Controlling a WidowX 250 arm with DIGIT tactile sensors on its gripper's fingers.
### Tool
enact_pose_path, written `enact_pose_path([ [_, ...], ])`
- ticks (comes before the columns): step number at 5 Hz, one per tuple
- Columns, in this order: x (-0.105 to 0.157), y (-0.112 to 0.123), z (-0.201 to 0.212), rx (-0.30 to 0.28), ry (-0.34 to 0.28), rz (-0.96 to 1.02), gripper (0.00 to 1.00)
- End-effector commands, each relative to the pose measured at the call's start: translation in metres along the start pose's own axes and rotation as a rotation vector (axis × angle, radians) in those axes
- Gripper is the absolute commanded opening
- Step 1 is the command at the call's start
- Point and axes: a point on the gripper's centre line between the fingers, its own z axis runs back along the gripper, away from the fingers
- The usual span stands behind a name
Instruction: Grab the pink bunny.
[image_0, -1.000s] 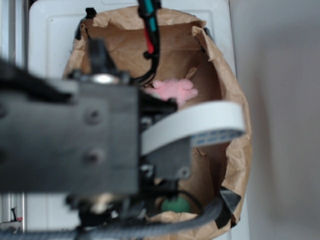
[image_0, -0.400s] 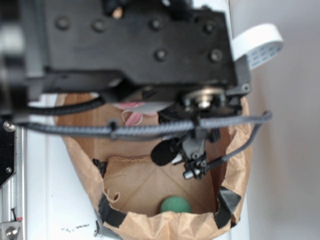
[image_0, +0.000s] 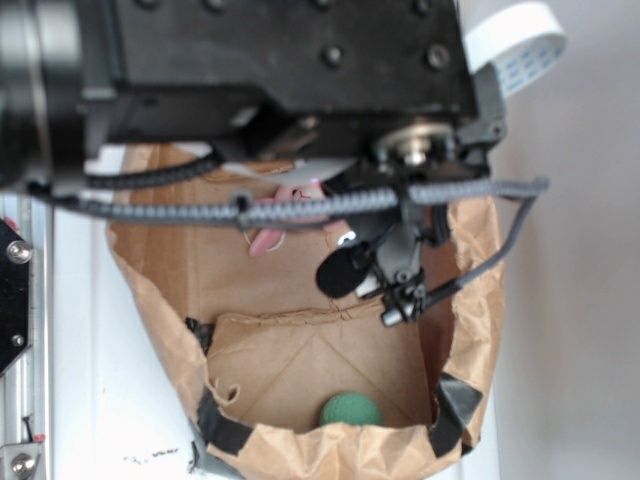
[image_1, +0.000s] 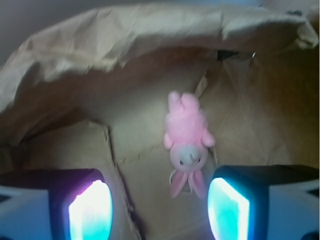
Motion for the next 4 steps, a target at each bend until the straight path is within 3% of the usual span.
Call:
enact_pose_path([
  [1,0.0031,0.0161,-0.0014,0.042,-0.102,-0.016,1.0],
  [4,0.0038,0.0159,-0.0081,0.02,-0.105,-0.02,1.0],
])
